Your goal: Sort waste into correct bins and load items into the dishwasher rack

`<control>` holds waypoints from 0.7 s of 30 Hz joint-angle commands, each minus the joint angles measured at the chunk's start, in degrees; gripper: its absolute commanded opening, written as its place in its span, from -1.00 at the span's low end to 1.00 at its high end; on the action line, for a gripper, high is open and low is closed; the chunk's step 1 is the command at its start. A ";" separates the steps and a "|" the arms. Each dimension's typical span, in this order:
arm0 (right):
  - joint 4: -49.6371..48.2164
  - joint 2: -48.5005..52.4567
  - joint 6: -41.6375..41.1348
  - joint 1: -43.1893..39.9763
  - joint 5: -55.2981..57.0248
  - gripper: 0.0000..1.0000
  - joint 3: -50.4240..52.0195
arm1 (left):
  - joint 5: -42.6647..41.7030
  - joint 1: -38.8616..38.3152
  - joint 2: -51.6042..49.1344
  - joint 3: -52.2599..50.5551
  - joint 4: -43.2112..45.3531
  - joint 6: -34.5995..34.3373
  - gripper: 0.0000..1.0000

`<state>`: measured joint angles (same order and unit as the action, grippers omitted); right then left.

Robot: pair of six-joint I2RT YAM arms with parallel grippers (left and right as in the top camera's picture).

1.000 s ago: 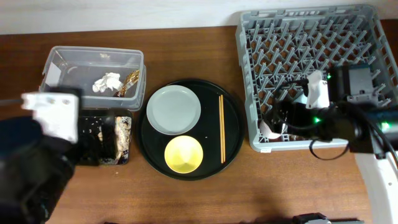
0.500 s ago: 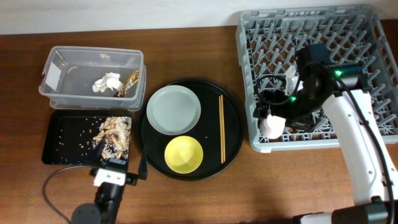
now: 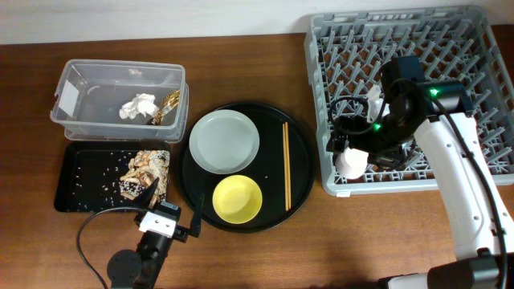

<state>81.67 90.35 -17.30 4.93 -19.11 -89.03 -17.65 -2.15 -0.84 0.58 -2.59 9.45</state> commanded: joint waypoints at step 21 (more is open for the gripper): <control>-43.50 4.35 -21.18 41.97 13.94 0.59 27.02 | -1.22 0.35 0.50 -0.07 -0.50 0.52 0.99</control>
<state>39.94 91.48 -32.45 47.62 -6.24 -63.18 -18.06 -2.15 -0.69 0.64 -2.74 9.45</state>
